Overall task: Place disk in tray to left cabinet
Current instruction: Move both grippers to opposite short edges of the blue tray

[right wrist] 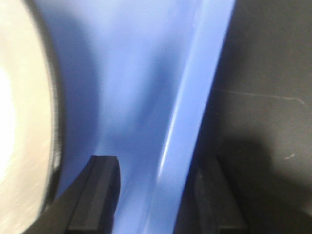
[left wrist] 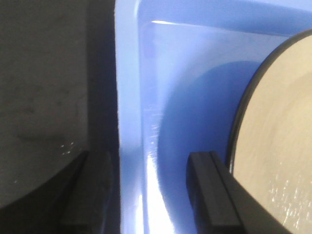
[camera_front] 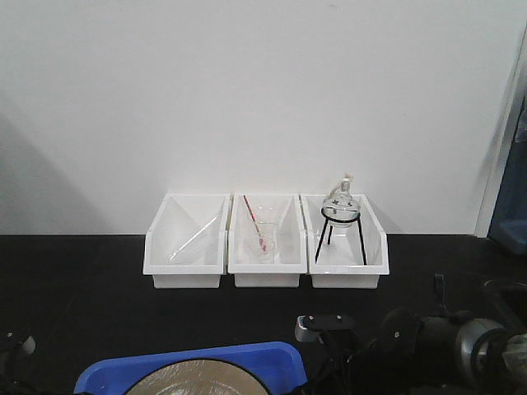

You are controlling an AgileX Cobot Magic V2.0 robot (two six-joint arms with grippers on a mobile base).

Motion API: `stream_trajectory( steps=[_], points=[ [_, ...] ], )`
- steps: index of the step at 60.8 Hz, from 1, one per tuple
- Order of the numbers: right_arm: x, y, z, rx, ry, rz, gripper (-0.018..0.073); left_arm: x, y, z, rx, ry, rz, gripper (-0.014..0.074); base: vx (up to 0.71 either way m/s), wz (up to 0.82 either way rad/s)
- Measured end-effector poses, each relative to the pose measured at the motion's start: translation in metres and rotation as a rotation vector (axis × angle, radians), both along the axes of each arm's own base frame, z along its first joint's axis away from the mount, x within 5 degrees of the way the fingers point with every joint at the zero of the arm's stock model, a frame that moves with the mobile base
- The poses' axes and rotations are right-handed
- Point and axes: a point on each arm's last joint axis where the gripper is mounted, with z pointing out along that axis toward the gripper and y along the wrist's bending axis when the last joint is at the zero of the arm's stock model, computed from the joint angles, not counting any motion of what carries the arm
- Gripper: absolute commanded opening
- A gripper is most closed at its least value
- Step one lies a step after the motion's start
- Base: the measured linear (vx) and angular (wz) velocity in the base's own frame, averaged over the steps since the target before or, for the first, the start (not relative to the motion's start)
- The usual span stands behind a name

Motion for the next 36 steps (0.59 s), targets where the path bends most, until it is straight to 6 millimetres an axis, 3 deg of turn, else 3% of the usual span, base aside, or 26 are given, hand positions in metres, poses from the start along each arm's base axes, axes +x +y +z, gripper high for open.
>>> stream_trajectory(
  steps=[14, 36],
  points=[
    [0.003, 0.002, -0.007, 0.024, 0.017, -0.04, 0.0408, 0.003, -0.001, -0.002, 0.014, -0.014, 0.0, 0.0481, 0.0, 0.0],
    [0.005, 0.004, -0.008, 0.045, 0.027, -0.062, 0.0407, 0.007, -0.001, -0.025, 0.037, 0.052, -0.024, 0.0481, 0.0, 0.0]
  ],
)
